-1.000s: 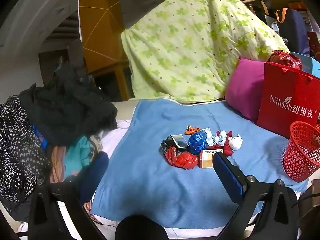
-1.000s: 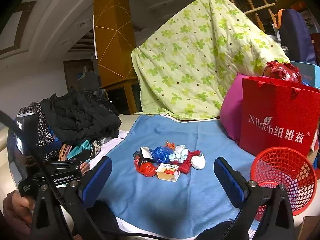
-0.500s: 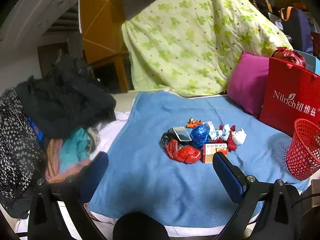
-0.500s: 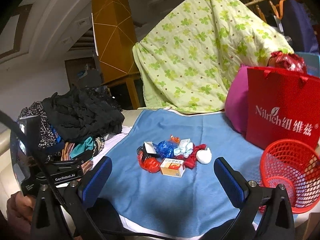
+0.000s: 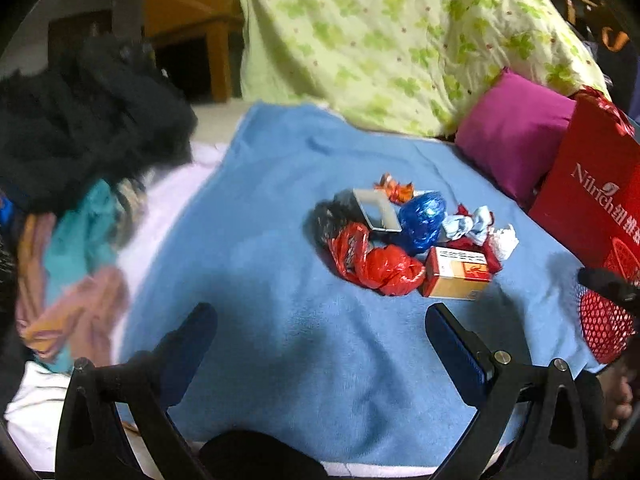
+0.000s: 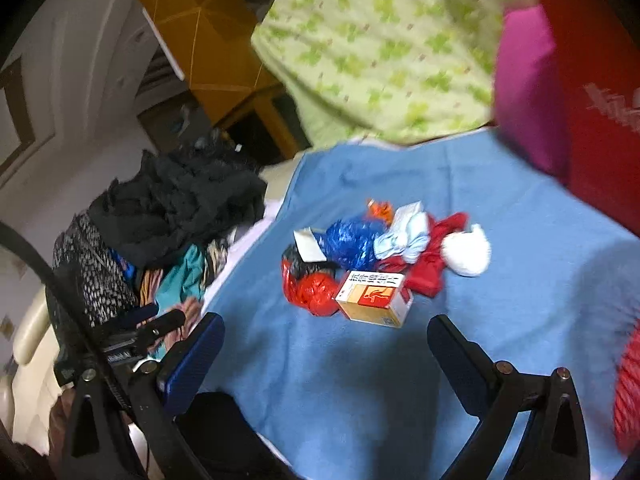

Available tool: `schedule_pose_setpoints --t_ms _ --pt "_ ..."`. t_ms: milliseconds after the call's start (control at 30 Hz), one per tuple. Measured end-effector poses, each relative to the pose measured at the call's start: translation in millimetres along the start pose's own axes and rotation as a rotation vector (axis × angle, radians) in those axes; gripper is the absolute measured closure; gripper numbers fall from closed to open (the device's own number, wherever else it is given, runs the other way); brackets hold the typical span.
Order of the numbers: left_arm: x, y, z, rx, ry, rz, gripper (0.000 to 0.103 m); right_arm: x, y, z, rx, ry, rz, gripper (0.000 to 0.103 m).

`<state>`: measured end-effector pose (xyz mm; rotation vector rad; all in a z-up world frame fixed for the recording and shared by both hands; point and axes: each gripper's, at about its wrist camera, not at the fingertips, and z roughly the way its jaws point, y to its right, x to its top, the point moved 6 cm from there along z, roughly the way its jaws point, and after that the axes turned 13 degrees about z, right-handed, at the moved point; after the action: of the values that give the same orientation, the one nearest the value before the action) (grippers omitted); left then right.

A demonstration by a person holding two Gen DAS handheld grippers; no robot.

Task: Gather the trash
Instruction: 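Move both tools toward the trash pile on the blue towel, then grasp the white-and-red medicine box with the right tool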

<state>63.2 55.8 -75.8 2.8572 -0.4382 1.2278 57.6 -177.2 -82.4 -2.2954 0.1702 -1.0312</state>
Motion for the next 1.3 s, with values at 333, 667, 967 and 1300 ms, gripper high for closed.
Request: schedule_pose_setpoints --t_ms 333,667,967,1300 --pt "21.5 1.7 83.4 -0.183 -0.102 -0.033 0.014 19.5 29.0 106.9 -0.040 -0.180 -0.114 0.012" --pt "15.1 8.5 117.5 -0.317 -0.191 -0.081 0.038 -1.6 28.1 142.4 0.017 -0.375 -0.232 0.012" --pt "27.7 21.5 140.2 -0.350 -0.239 -0.138 0.034 -23.6 25.1 150.5 -0.061 -0.373 -0.312 0.043" --pt "25.0 47.4 173.9 -0.299 -0.343 -0.247 0.032 -47.7 46.3 76.2 -0.099 -0.282 -0.149 0.043"
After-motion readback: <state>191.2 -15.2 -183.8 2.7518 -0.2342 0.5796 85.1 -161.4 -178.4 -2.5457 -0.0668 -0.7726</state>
